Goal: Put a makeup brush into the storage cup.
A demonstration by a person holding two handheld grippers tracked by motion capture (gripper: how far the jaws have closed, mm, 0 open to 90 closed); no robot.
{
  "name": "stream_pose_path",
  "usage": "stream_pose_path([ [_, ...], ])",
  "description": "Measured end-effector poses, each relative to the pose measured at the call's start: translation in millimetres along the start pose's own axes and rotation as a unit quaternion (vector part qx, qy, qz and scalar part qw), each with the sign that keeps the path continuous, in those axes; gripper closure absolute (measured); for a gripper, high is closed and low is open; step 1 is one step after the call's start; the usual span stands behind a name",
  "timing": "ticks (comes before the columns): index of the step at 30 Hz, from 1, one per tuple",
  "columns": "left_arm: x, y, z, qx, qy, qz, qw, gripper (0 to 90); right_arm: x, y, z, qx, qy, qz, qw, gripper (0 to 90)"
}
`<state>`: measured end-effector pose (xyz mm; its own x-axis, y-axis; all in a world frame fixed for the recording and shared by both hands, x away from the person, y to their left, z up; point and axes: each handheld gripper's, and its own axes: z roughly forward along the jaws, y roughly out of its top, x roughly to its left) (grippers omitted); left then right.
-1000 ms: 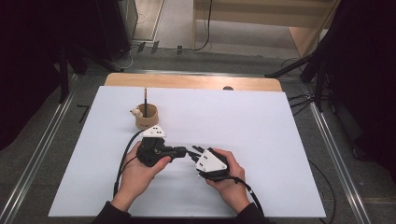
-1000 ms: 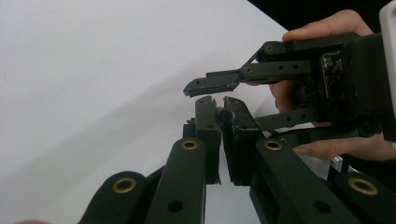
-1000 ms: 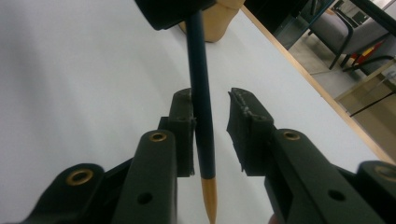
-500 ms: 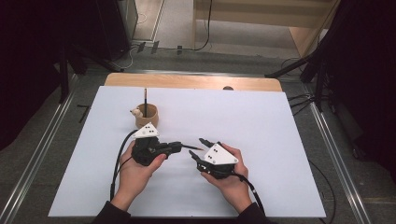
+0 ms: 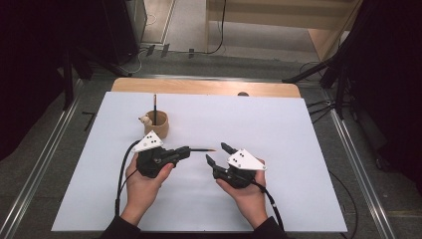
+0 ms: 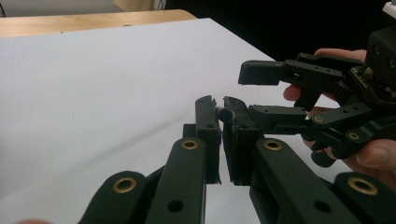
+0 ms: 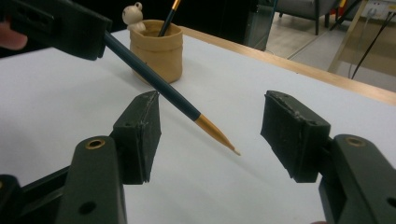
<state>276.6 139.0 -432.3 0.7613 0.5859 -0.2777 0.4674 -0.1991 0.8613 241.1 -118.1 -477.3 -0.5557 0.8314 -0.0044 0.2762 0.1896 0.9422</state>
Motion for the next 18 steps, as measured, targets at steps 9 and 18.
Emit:
stream_pose_path([
  [9,-2.3,-2.7,-0.5,-0.023,0.009,0.011,0.9996,86.0,-0.4,0.2,-1.3,-0.006,0.008,0.046,0.9989,33.7],
  [18,-0.5,-5.9,-1.3,-0.041,0.018,0.012,0.9989,86.1,-1.5,0.4,-2.2,-0.013,0.013,0.083,0.9964,30.0],
])
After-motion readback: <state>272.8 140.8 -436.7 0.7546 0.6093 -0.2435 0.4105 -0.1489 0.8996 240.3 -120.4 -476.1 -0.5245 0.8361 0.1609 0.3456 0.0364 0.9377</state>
